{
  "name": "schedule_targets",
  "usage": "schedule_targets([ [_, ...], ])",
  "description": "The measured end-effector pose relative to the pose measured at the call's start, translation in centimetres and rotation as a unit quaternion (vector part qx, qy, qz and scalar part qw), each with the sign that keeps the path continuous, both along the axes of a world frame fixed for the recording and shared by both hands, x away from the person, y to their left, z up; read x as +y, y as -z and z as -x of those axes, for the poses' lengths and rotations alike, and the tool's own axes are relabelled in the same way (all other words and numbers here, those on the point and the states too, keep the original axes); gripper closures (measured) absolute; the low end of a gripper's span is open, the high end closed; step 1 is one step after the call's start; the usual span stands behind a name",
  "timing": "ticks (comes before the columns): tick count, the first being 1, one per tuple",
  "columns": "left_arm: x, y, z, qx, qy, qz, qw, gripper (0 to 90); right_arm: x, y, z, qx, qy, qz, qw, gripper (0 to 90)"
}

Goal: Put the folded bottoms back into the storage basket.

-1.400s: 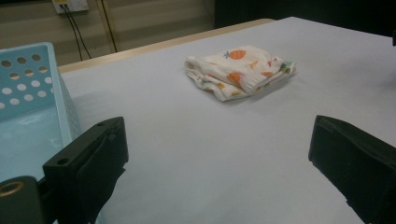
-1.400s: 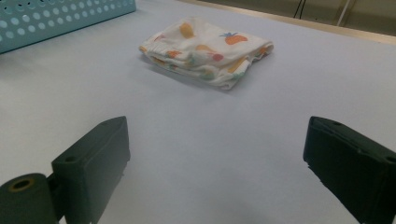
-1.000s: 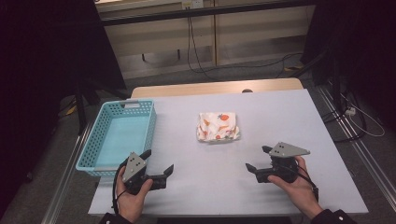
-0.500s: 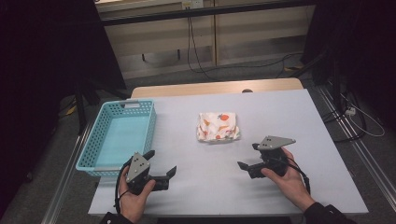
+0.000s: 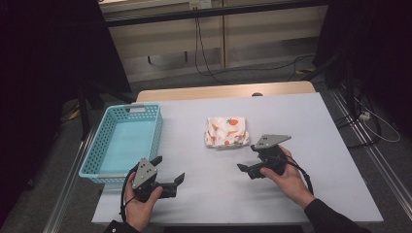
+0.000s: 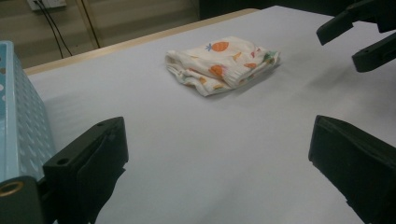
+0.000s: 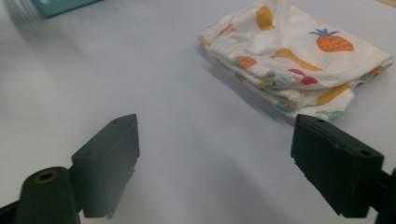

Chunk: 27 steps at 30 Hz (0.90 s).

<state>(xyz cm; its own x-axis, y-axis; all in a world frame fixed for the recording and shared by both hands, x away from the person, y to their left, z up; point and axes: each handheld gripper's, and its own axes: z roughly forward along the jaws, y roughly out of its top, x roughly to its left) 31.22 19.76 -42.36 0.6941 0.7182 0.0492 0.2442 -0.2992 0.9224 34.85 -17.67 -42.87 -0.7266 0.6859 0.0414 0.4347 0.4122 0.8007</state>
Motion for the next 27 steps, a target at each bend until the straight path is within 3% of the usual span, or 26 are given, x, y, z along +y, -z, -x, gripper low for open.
schedule_targets([
  [2,0.0,0.0,0.0,0.0,-0.001,0.001,1.0,4.7,0.3,0.1,-0.4,0.001,-0.019,-0.004,0.9998,13.8],
  [7,-0.1,0.0,0.0,-0.001,0.001,-0.006,1.0,4.7,1.1,-0.1,-1.5,0.008,-0.035,-0.001,0.9994,15.5],
  [11,0.0,0.0,-0.1,-0.002,0.001,-0.006,1.0,4.8,1.6,-0.2,-2.2,0.011,-0.046,-0.007,0.9989,21.6],
  [14,0.0,0.1,-0.1,-0.003,0.001,-0.007,1.0,4.7,2.1,-0.1,-2.8,0.006,-0.055,-0.002,0.9985,31.8],
  [27,0.0,0.1,-0.2,-0.004,0.005,-0.011,0.9999,4.7,3.6,-0.1,-5.6,-0.003,-0.066,0.033,0.9973,47.1],
])
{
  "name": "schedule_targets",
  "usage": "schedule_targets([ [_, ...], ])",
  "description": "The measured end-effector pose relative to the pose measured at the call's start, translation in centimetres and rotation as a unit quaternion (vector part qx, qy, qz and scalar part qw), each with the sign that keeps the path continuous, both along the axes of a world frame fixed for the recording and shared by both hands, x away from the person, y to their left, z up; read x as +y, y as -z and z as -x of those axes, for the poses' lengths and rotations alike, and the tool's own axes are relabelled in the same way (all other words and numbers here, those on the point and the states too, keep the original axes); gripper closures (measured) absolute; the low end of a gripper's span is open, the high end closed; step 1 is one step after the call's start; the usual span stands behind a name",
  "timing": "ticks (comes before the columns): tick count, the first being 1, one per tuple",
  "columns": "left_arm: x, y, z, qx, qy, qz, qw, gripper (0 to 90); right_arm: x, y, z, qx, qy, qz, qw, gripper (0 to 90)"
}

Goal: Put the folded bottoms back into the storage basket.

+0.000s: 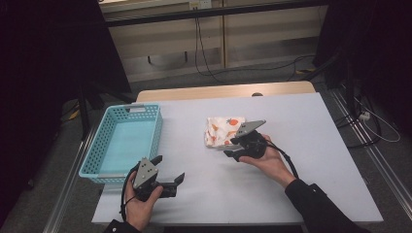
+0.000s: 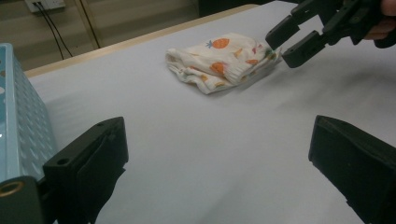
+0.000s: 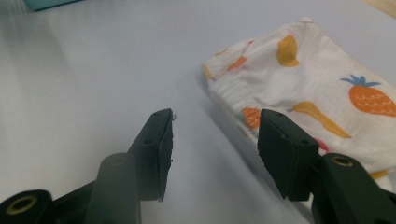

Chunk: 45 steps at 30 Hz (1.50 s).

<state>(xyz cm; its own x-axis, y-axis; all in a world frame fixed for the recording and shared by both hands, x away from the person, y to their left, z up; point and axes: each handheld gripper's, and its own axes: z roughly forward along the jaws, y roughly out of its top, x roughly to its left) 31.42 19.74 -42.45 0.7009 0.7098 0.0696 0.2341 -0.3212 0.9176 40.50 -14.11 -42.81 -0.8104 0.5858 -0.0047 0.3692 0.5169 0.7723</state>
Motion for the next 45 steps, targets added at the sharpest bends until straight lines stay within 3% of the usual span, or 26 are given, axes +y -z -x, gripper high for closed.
schedule_targets([
  [7,0.1,0.0,0.0,0.002,-0.001,0.002,1.0,4.7,0.8,-0.2,-1.8,-0.011,-0.006,0.027,0.9995,52.3],
  [15,0.3,0.0,0.0,0.001,-0.001,-0.002,1.0,4.7,1.4,0.9,-3.2,-0.008,-0.014,0.068,0.9975,53.8],
  [24,0.0,0.1,-0.1,0.005,0.003,-0.003,1.0,4.7,1.2,1.9,-3.8,-0.006,-0.024,0.083,0.9963,57.7],
  [38,-0.2,0.3,-0.3,0.009,0.007,0.0,0.9999,4.7,1.2,2.6,-4.2,-0.011,-0.038,0.093,0.9949,55.4],
  [45,-0.2,0.2,-0.3,0.007,0.01,-0.004,0.9999,4.7,1.7,2.1,-4.9,0.009,-0.058,0.116,0.9915,59.8],
])
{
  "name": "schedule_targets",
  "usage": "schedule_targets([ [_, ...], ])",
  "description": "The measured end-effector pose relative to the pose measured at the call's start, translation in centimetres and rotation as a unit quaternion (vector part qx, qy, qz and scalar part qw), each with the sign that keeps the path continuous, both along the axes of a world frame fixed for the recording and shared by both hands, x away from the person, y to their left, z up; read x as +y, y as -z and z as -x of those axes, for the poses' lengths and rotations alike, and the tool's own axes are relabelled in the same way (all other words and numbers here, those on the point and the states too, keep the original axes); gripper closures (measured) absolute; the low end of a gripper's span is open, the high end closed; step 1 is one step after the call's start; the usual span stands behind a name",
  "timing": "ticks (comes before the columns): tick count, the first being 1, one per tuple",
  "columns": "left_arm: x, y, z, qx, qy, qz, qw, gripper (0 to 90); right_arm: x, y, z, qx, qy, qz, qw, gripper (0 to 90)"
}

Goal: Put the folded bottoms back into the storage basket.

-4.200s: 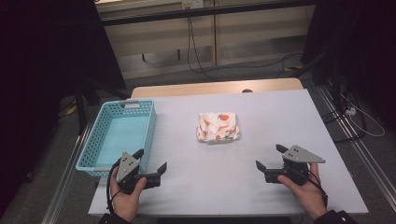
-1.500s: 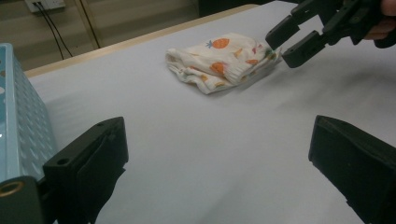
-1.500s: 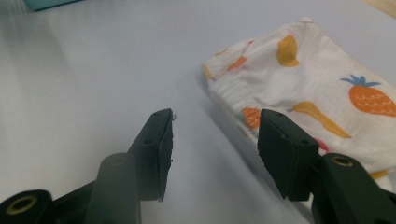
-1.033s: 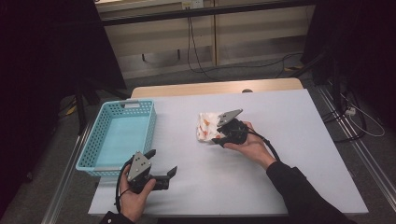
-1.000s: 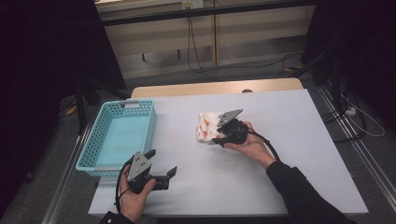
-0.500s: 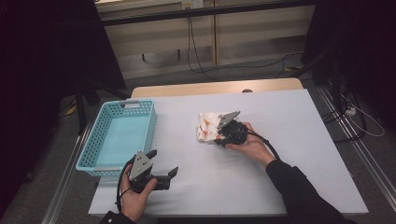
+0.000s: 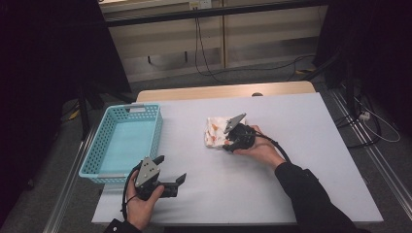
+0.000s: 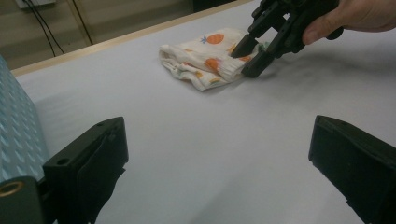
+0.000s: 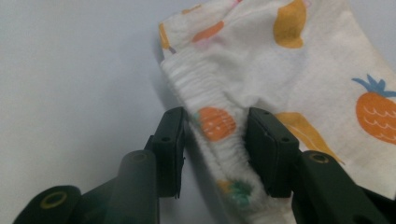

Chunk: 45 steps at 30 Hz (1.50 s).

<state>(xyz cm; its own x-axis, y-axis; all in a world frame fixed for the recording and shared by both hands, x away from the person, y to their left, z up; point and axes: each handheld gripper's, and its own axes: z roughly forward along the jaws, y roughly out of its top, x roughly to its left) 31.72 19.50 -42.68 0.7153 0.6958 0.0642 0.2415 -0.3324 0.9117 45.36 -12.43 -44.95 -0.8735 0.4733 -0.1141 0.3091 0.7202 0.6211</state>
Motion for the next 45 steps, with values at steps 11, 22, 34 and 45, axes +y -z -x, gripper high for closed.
schedule_targets([
  [11,0.0,0.0,-0.1,0.004,0.002,-0.003,1.0,4.7,0.3,0.0,0.1,-0.01,0.005,0.003,0.9999,73.8],
  [22,0.0,0.1,-0.2,0.004,0.001,-0.005,1.0,4.7,0.2,-0.1,0.2,-0.015,0.017,-0.002,0.9997,80.6],
  [34,-0.2,0.3,-0.1,0.008,-0.002,-0.008,0.9999,4.7,-0.2,-0.6,0.7,0.0,0.013,-0.024,0.9996,81.0],
  [45,-0.6,0.3,-0.7,-0.002,-0.001,-0.003,1.0,4.7,-0.1,-1.2,1.9,-0.005,0.002,-0.027,0.9996,81.0],
])
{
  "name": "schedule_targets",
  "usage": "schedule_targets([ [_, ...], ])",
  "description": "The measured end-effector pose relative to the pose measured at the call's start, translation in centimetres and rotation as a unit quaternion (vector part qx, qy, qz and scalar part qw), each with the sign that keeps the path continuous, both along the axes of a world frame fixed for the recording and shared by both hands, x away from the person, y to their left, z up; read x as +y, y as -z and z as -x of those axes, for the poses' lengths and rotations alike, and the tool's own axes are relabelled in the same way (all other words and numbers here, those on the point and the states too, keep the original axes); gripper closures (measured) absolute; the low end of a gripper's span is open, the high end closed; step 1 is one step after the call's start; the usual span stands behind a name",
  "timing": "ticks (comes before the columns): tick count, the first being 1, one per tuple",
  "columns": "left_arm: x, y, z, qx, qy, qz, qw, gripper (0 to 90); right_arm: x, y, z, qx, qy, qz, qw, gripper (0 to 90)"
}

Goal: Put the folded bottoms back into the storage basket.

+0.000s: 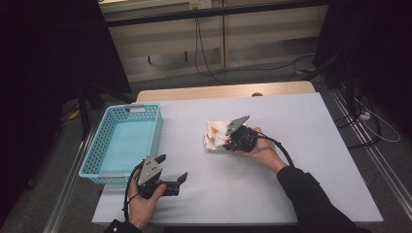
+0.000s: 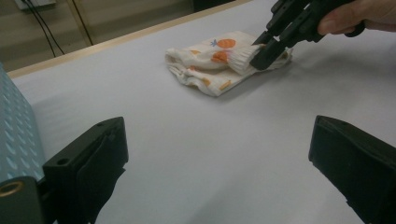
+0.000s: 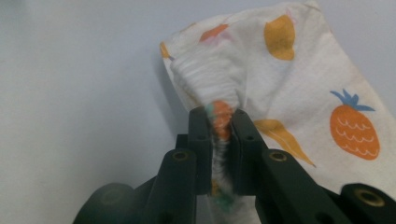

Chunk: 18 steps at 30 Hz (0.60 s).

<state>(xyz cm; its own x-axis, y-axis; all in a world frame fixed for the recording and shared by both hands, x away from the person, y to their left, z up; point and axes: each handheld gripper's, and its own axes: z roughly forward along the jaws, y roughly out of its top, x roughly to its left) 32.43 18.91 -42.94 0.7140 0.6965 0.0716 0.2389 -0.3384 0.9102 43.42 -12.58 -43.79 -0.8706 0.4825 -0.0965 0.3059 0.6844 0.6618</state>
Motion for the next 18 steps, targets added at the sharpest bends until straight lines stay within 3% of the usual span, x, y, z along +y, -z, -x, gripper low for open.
schedule_targets([
  [6,-0.7,-0.6,-1.2,-0.006,-0.001,0.009,0.9999,4.7,0.3,0.0,0.5,0.003,-0.008,0.0,1.0,81.0],
  [9,-1.2,-0.8,-1.8,-0.016,-0.01,0.004,0.9998,4.3,0.3,0.3,0.9,0.004,-0.01,-0.002,0.9999,81.0],
  [13,-2.4,-0.8,-3.0,-0.01,-0.006,-0.011,0.9999,4.4,0.2,0.6,1.3,0.005,-0.011,-0.004,0.9999,81.0],
  [18,-3.7,-0.7,-5.0,0.027,-0.012,-0.009,0.9995,7.5,0.1,0.6,1.8,0.004,-0.016,-0.003,0.9999,80.9],
])
